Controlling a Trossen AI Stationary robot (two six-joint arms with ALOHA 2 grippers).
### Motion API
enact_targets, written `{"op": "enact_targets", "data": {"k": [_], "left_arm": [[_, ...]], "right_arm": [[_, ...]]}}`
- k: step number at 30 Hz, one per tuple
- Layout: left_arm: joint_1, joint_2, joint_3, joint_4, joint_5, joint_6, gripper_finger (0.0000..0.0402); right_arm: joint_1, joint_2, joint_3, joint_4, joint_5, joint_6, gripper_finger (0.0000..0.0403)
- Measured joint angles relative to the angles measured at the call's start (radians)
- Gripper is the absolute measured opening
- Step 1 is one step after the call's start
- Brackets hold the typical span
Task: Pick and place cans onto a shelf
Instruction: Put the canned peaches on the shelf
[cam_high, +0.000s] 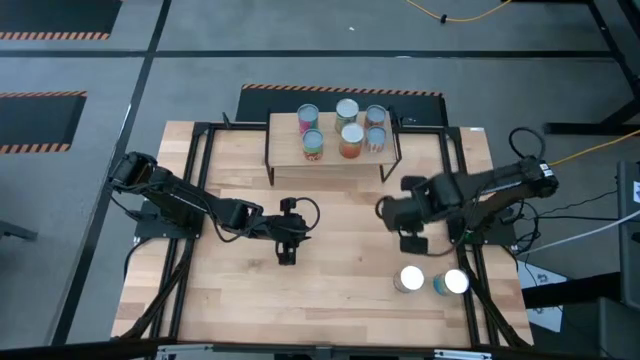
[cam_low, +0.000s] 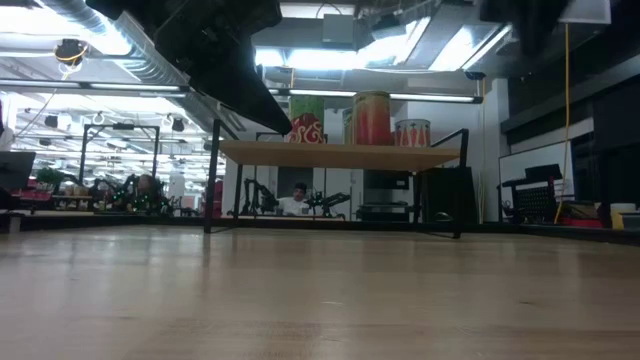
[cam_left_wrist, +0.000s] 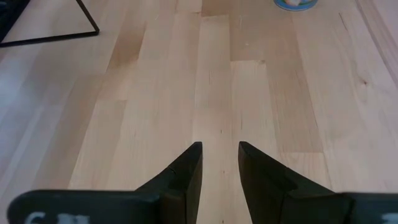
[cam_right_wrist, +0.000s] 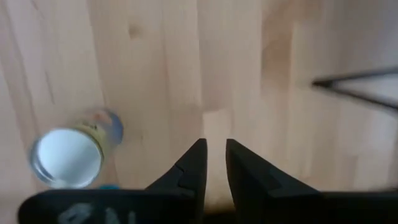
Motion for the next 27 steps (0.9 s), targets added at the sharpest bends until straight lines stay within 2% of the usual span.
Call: {"op": "enact_targets", "data": {"k": [7, 13, 20, 27], "left_arm": [[0.000, 0.000, 0.000, 0.000, 0.000, 0.000, 0.0096], [0.000, 0.000, 0.000, 0.000, 0.000, 0.000, 0.0096], [0.000, 0.000, 0.000, 0.000, 0.000, 0.000, 0.0096], [0.000, 0.000, 0.000, 0.000, 0.000, 0.000, 0.0096]], "right_arm": [[0.104, -0.010, -0.206, 0.046, -0.097, 0.133, 0.0065], [0.162, -0.009, -0.330, 0.163, -0.187, 0.138, 0.0065], [0.205, -0.009, -0.353, 0.236, -0.219, 0.213, 0.0065], [0.233, -0.009, -0.353, 0.323, -0.216, 0.212, 0.0065]]}}
